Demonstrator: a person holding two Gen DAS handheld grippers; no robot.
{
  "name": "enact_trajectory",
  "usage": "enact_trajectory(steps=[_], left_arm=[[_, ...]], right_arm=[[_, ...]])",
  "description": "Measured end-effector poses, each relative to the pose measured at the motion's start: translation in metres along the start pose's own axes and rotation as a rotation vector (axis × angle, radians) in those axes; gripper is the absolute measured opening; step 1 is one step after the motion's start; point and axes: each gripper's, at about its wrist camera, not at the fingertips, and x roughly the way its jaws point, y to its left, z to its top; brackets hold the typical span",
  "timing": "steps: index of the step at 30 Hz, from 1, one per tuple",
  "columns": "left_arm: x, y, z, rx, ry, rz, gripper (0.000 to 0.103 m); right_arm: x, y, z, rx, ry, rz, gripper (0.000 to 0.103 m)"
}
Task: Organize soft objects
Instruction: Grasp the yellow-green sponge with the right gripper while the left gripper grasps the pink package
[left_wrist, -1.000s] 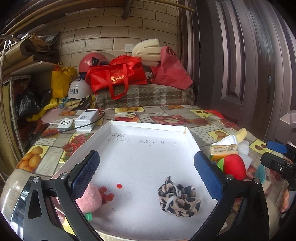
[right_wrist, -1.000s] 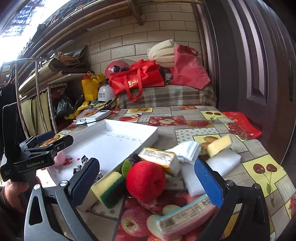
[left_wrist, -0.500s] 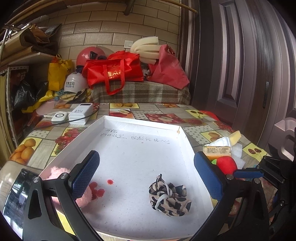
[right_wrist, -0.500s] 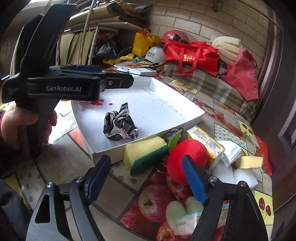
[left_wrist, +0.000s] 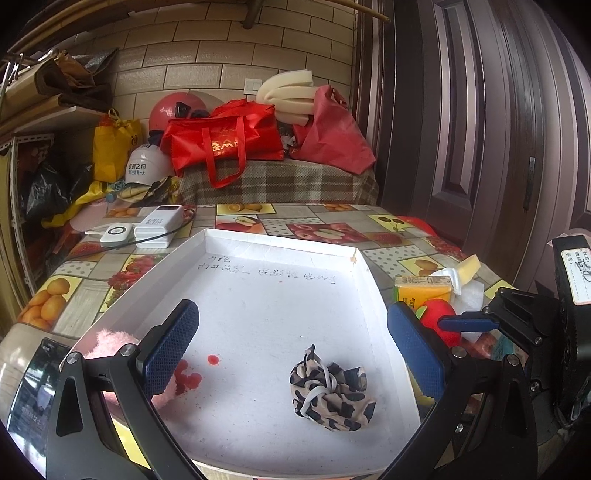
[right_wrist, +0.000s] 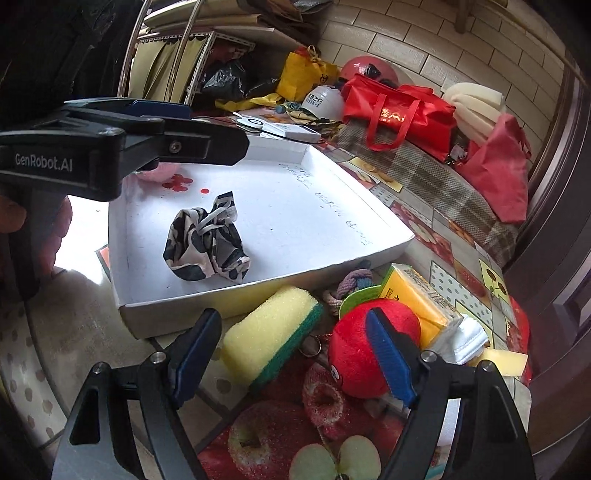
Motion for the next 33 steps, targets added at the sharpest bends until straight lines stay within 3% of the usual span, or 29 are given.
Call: enact_trajectory(steps=[2,3,4,7,11,14,18,21,26,29,30,31,32,33], left_arm=[[0.001,0.0,0.0,0.0,-0.001,-0.001,0.103],[0.001,-0.001,0.0,-0.001,0.0,-0.001,0.103],[0.001,-0.001,0.0,-0.001,0.0,-0.002,0.103],[0.001,-0.002,-0.001,0.001,-0.003,-0.005,0.103],[-0.002,-0.008,-0.002,0.028,-0.014,-0.036,0.103],[-0.007,-0.023,-0.003,0.067,-0.018,-0.109,0.103],[-0.006,-0.064,-0.009,0.138,0.048,-0.311,0.103],[0.001,-0.117,-0.016,0.257,0.151,-0.486,0.103],[0.029,-0.194,-0.03,0.442,0.299,-0.478,0.102],[0.051,-0.214,-0.035,0.471,0.386,-0.484,0.086],[0.059,-0.218,-0.038,0.475,0.427,-0.48,0.069],[0.066,-0.22,-0.042,0.481,0.47,-0.472,0.044],[0.07,-0.222,-0.044,0.483,0.5,-0.477,0.031],[0.068,-0.221,-0.044,0.481,0.49,-0.483,0.025]], right_arm=[[0.004,0.013,0.001,-0.057,0.02,-0.032,0.08],[0.005,0.019,0.0,-0.077,0.026,-0.048,0.074],[0.005,0.021,-0.001,-0.086,0.03,-0.041,0.036],[-0.006,0.006,-0.003,0.037,0.028,0.028,0.028],[-0.064,-0.019,-0.022,0.213,-0.139,0.05,0.028],[-0.104,-0.05,-0.049,0.376,-0.227,-0.059,0.029],[-0.11,-0.109,-0.095,0.613,-0.178,-0.196,0.029],[-0.114,-0.139,-0.115,0.764,-0.19,-0.198,0.029],[-0.117,-0.131,-0.11,0.733,-0.191,-0.228,0.029],[-0.116,-0.131,-0.11,0.731,-0.198,-0.223,0.029],[-0.116,-0.131,-0.111,0.737,-0.2,-0.219,0.029],[-0.118,-0.134,-0.115,0.743,-0.204,-0.212,0.029],[-0.118,-0.134,-0.116,0.749,-0.207,-0.207,0.029],[-0.119,-0.135,-0.116,0.751,-0.211,-0.204,0.029]])
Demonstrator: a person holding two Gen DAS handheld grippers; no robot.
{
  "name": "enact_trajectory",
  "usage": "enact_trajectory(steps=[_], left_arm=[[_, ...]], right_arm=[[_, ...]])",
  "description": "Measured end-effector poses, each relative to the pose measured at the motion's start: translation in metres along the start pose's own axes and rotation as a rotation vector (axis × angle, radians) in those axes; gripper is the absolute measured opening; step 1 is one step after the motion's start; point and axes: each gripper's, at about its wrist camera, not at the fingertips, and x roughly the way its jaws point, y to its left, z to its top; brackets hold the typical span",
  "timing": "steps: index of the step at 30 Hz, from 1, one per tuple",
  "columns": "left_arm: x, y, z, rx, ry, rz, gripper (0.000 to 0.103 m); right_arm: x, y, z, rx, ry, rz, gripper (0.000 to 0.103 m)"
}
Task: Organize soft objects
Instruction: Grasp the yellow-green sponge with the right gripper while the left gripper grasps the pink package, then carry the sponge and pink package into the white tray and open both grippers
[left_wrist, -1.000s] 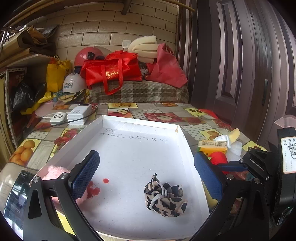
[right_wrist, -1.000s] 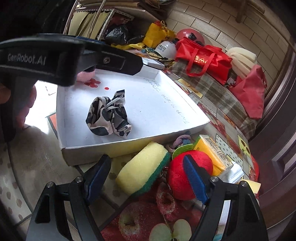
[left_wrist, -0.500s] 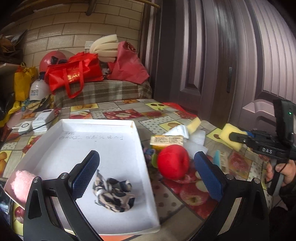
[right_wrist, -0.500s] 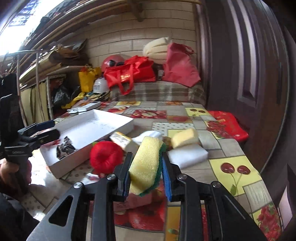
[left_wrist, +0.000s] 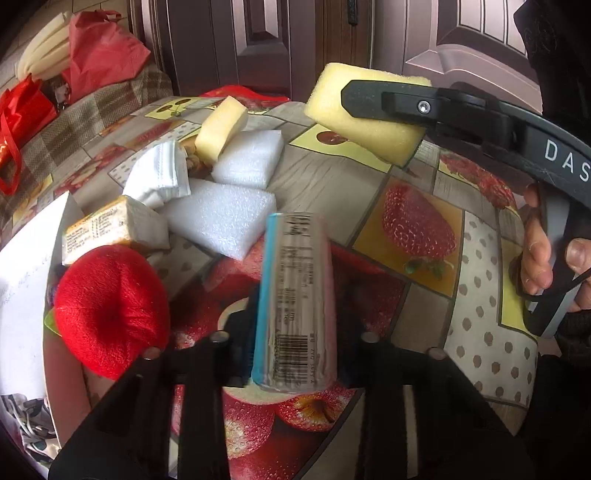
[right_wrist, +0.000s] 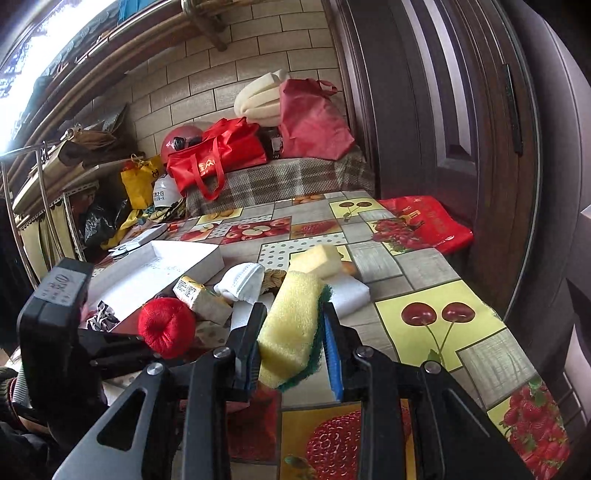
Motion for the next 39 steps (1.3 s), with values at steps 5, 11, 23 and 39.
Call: enact_trajectory(steps=[5,11,23,39], left_arm=[[-0.043,-0.003,-0.01,-0.007,-0.224,0.042,0.026],[-0.088,0.017,-0.03,-0.063,-0.4,0.167,0.026],[-0.139,0.104,-0.083,-0.299,-0.481,0.427,0.026],[-0.166,0.162,-0.12,-0.46,-0.503,0.56,0.026]], right_arm=[[-0.006,0.002,-0.001,-0.011,-0.03,-0.008,0.029],[-0.014,0.021,-0.002,-0.083,-0.099,-0.045,0.029],[0.008,0.067,-0.001,-0.17,-0.087,0.036,0.029],[0.044,0.132,-0.002,-0.198,-0.051,0.165,0.029]])
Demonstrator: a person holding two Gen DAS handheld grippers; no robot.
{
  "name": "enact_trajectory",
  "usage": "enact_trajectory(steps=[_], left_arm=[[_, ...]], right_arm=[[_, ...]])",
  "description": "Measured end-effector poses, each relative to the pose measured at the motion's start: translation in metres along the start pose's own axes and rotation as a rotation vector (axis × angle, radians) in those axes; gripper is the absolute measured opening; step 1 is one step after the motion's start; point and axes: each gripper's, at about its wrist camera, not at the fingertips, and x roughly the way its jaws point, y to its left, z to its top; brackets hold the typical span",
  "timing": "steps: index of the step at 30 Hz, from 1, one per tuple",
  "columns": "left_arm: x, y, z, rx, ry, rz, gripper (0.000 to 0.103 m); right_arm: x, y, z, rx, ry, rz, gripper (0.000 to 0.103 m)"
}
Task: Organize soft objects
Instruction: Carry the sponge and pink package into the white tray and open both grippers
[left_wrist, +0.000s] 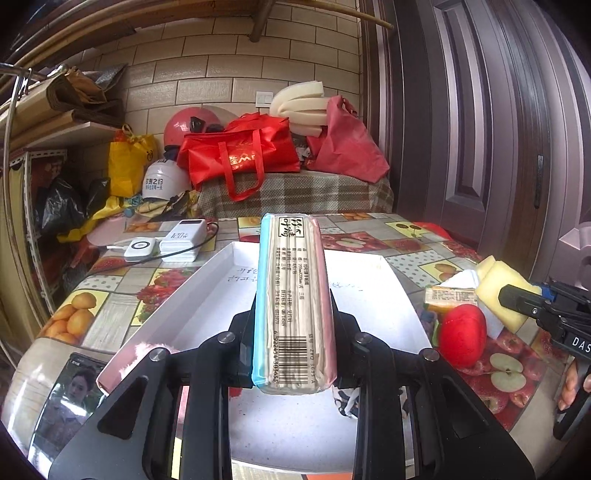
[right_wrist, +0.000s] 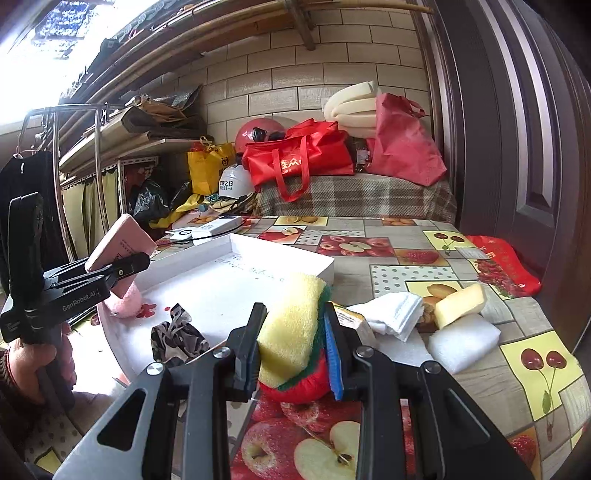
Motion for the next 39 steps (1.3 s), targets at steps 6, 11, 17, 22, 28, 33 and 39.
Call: enact_trajectory(steps=[6,11,17,22,28,33,39], left_arm=[[0.008,0.005,0.002,0.0,0.016,0.021,0.026],[0.022,0.013,0.005,-0.011,0.04,0.037,0.026],[0.042,0.026,0.01,-0.064,0.085,0.029,0.026],[0.061,0.02,0.011,-0.043,0.161,0.051,0.026],[0.067,0.023,0.009,-0.06,0.198,0.096,0.028],[0.057,0.03,0.009,-0.096,0.147,0.174,0.079],[0.051,0.036,0.009,-0.121,0.118,0.197,0.101]], right_arm=[[0.024,0.03,0.004,-0.064,0.005,0.057,0.029],[0.044,0.053,0.01,-0.111,0.008,0.09,0.029],[0.081,0.056,0.021,-0.06,0.046,0.102,0.029],[0.103,0.07,0.026,-0.094,0.081,0.098,0.029],[0.105,0.08,0.024,-0.153,0.099,0.08,0.033],[0.108,0.076,0.025,-0.134,0.112,0.036,0.073],[0.102,0.067,0.027,-0.086,0.073,0.031,0.08]])
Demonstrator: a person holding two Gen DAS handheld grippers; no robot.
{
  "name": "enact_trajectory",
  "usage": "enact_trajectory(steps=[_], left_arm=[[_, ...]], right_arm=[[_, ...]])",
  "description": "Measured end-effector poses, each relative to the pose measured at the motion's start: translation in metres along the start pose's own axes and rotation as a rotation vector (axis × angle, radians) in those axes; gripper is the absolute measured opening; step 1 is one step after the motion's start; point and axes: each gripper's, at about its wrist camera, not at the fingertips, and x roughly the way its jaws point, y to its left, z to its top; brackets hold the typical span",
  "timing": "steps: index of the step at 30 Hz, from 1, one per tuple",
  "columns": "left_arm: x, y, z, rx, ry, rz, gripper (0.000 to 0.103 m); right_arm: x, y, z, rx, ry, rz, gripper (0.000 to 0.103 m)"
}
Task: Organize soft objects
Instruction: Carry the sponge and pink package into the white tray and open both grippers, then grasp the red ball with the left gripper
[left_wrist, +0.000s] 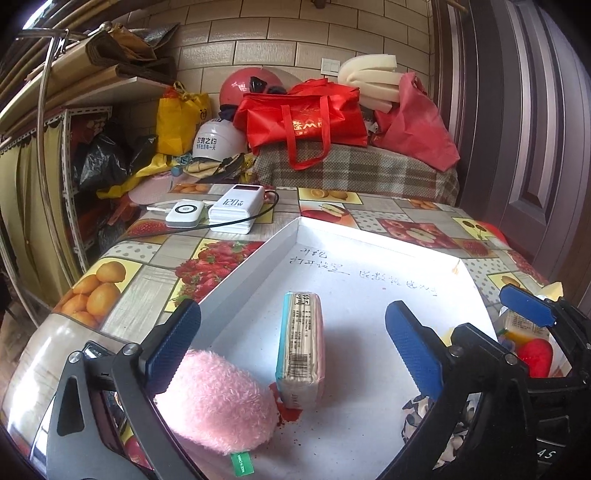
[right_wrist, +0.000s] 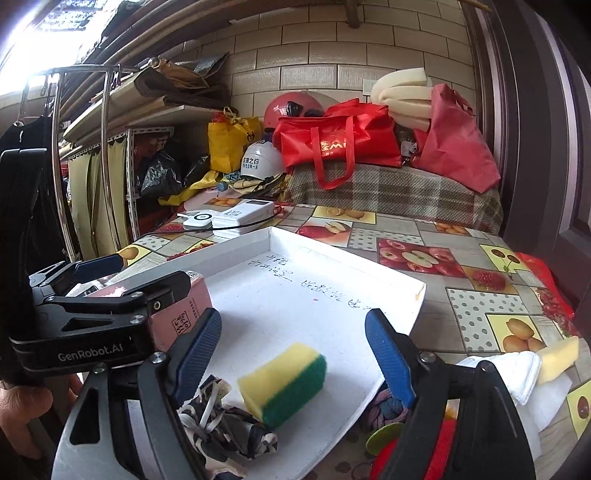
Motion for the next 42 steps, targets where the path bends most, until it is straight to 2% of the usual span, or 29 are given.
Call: enact_trajectory(steps=[8,9,10,11,15,19,23,25,30,33,36,38,39,42], left_arm=[[-0.007,0.001,0.0,-0.003,-0.035,0.014,0.103],[-0.007,0.001,0.0,-0.004,-0.039,0.014,0.103],[-0.008,0.001,0.0,-0.005,-0.045,0.014,0.103],[-0.01,0.002,-0.001,-0.009,-0.052,0.013,0.103],[-0.018,0.0,-0.001,-0.001,-0.09,0.012,0.103],[-0.029,0.001,-0.003,-0.004,-0.147,-0.004,0.103],[-0.034,-0.001,-0.005,-0.009,-0.149,-0.032,0.103],[-0.038,-0.004,-0.006,-0.008,-0.153,-0.054,0.103],[-0.045,-0.017,-0.01,0.027,-0.142,-0.125,0.103],[-0.047,-0.031,-0.013,0.065,-0.115,-0.206,0.103],[-0.054,-0.047,-0.017,0.099,-0.099,-0.323,0.103],[-0.056,-0.067,-0.019,0.133,-0.049,-0.427,0.102],[-0.056,-0.08,-0.02,0.157,-0.025,-0.463,0.102],[-0.056,-0.13,-0.025,0.239,0.056,-0.51,0.102]], right_arm=[[-0.002,0.002,0.001,0.0,-0.019,-0.009,0.086],[-0.002,0.001,0.0,0.002,-0.021,-0.013,0.09],[-0.003,0.001,0.0,0.004,-0.024,-0.018,0.099],[-0.003,0.001,0.0,0.007,-0.026,-0.026,0.103],[-0.008,0.001,0.0,0.008,-0.048,-0.027,0.103],[-0.019,0.002,-0.002,0.003,-0.111,-0.023,0.103],[-0.028,-0.004,-0.005,0.028,-0.124,-0.01,0.103],[-0.035,-0.009,-0.007,0.05,-0.13,-0.031,0.103],[-0.073,-0.039,-0.017,0.104,-0.196,-0.156,0.103],[-0.099,-0.076,-0.024,0.151,-0.225,-0.268,0.103],[-0.111,-0.116,-0.036,0.167,-0.175,-0.343,0.103],[-0.116,-0.143,-0.045,0.191,-0.132,-0.348,0.103],[-0.119,-0.156,-0.049,0.225,-0.117,-0.325,0.103],[-0.132,-0.185,-0.059,0.366,-0.145,-0.303,0.103]])
